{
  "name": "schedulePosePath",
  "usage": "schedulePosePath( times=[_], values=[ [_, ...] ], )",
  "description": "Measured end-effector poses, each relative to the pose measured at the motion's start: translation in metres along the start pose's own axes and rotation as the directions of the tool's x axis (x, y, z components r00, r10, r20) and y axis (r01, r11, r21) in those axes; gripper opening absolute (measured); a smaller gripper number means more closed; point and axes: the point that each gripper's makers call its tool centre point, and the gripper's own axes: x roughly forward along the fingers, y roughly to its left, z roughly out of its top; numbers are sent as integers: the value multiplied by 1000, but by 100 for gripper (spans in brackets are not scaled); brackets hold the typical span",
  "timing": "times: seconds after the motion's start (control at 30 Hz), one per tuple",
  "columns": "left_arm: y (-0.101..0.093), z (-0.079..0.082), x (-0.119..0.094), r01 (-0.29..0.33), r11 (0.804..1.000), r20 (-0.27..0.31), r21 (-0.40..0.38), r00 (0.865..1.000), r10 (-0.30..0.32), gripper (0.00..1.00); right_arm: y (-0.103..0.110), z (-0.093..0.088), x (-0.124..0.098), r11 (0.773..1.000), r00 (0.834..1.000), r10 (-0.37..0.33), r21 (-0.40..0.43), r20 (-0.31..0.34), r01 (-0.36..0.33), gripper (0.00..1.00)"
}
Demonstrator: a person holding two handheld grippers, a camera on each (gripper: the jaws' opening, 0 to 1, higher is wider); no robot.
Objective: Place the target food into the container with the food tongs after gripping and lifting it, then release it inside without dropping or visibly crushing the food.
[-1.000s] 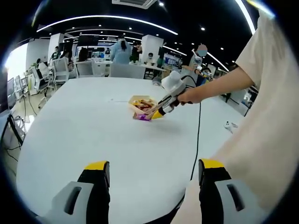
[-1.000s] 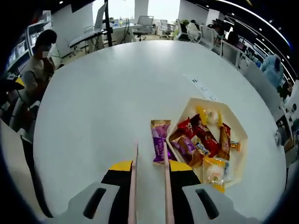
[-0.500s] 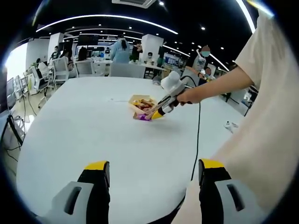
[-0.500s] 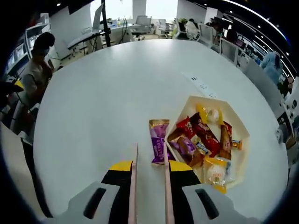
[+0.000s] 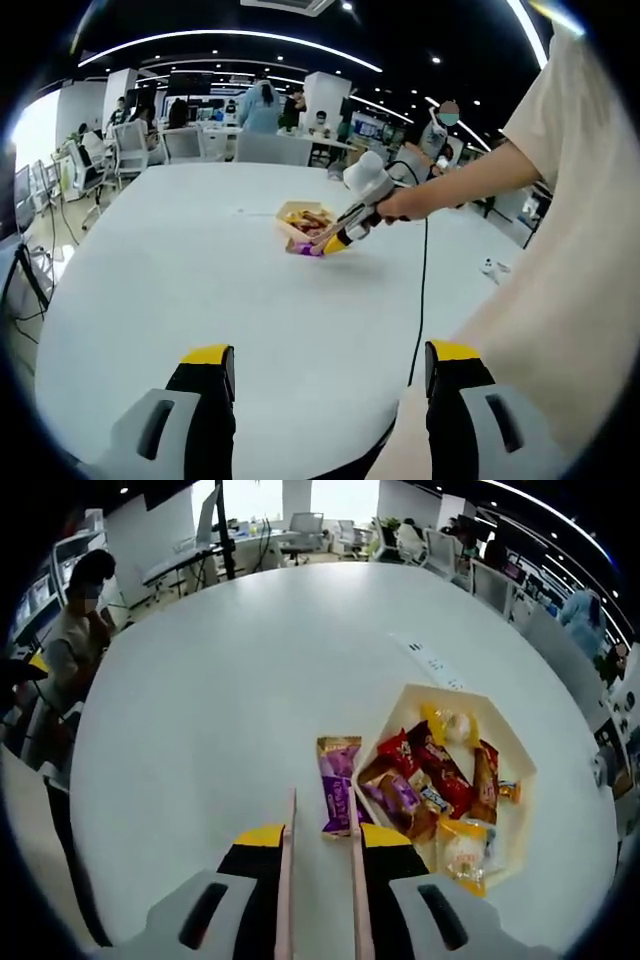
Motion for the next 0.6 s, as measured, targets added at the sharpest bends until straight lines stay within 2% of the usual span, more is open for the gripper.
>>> schedulePosePath(
  times=[0.27,0.6],
  values=[
    [0,0,-1,-1,1000,4,-5,1000,1,78,0,-3,3,1000,1000,12,13,-25,-12,27],
    [1,-1,0,-1,1000,6,-8,1000,1,78,14,-16,5,999,998,34,34,-50,-32,27]
  ],
)
